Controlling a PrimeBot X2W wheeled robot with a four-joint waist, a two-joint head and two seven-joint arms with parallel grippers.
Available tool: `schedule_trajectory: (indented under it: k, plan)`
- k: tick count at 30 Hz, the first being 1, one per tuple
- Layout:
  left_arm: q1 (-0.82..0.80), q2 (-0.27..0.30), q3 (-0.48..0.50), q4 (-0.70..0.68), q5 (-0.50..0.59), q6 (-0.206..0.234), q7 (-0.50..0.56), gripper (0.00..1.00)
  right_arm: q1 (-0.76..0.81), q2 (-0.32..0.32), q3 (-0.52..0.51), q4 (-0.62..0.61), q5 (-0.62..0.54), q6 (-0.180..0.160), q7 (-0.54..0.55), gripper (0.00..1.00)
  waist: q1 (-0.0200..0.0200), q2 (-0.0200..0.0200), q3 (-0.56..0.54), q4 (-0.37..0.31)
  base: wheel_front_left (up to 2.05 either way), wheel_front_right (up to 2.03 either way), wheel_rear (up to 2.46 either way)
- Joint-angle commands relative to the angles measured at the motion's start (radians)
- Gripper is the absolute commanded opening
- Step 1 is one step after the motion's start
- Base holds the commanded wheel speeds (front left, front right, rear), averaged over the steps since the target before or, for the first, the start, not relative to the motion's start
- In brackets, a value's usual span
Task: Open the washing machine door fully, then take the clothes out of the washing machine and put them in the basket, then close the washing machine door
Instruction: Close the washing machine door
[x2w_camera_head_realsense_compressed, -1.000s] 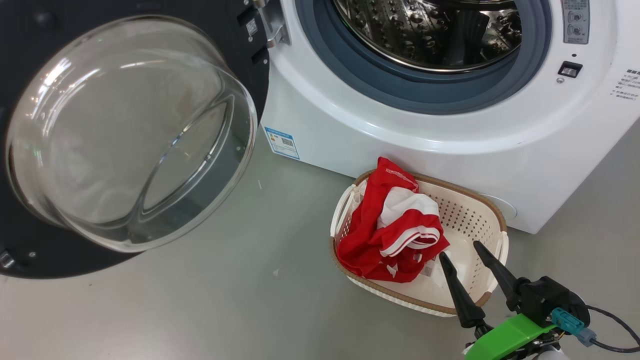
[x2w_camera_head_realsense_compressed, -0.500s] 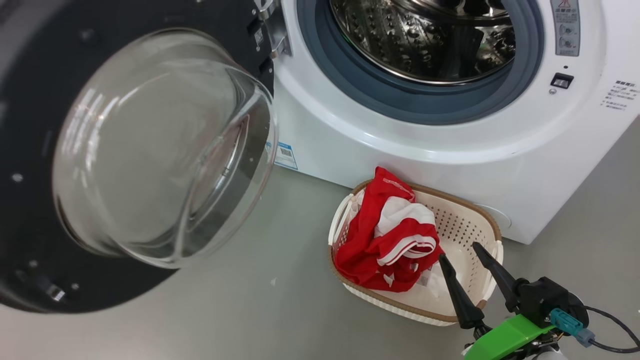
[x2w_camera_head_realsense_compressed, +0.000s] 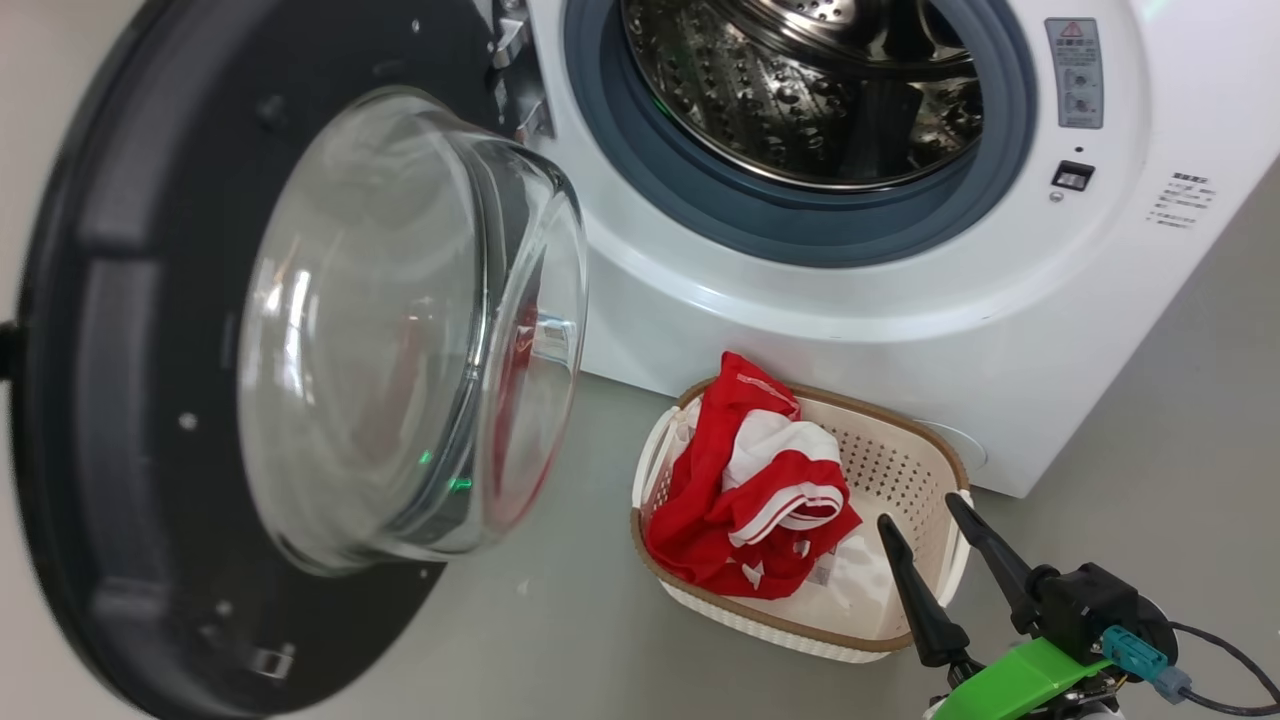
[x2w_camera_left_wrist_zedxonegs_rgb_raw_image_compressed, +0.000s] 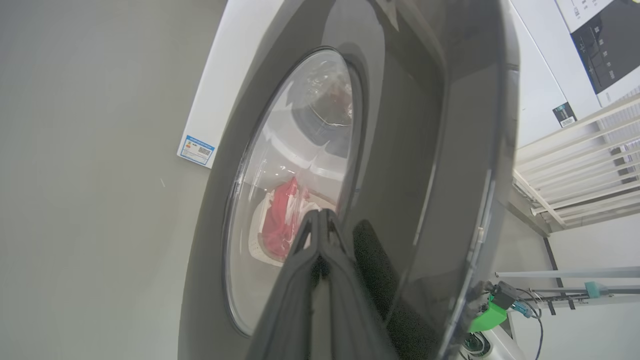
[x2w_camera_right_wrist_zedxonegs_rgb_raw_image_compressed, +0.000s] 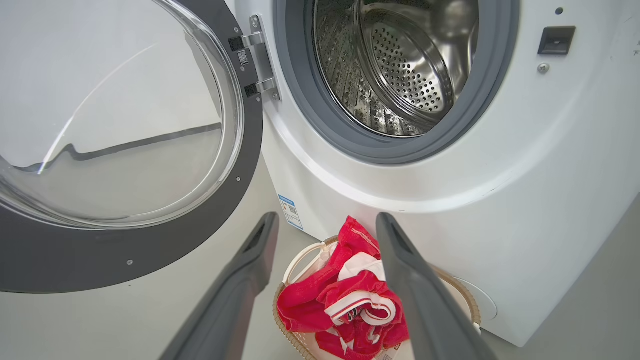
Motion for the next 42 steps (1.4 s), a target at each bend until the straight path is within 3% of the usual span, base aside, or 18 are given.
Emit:
schedule_trajectory:
  k: [1, 12, 23, 38, 42]
  plan:
    - [0.000, 0.037, 0.023, -0.075, -0.028, -0.006, 0.017, 0.00, -0.005, 0.001, 0.019, -0.029, 0.002, 0.005, -0.006, 1.00, 0.0000, -0.0001, -0.005, -0.012, 0.00, 0.00, 0.00]
    - [0.016, -0.025, -0.017, -0.248, -0.089, -0.006, 0.021, 0.00, -0.009, 0.002, 0.010, -0.036, 0.000, 0.005, -0.006, 1.00, 0.0000, -0.0001, 0.007, -0.059, 0.00, 0.00, 0.00]
    - [-0.010, -0.119, -0.063, -0.324, -0.070, -0.006, -0.066, 0.00, -0.018, 0.004, -0.002, -0.041, -0.007, 0.005, -0.006, 1.00, 0.0000, -0.0001, 0.023, -0.094, 0.00, 0.00, 0.00]
    - [0.028, -0.113, -0.074, -0.311, -0.034, -0.006, -0.182, 0.00, -0.013, 0.011, -0.012, -0.042, -0.011, 0.005, -0.006, 1.00, 0.0000, -0.0001, 0.019, -0.087, 0.00, 0.00, 0.00]
    - [0.047, -0.110, -0.068, -0.303, -0.032, -0.006, -0.220, 0.15, -0.013, 0.012, -0.012, -0.042, -0.010, 0.005, -0.006, 1.00, 0.0000, -0.0001, 0.017, -0.082, 0.00, 0.00, 0.00]
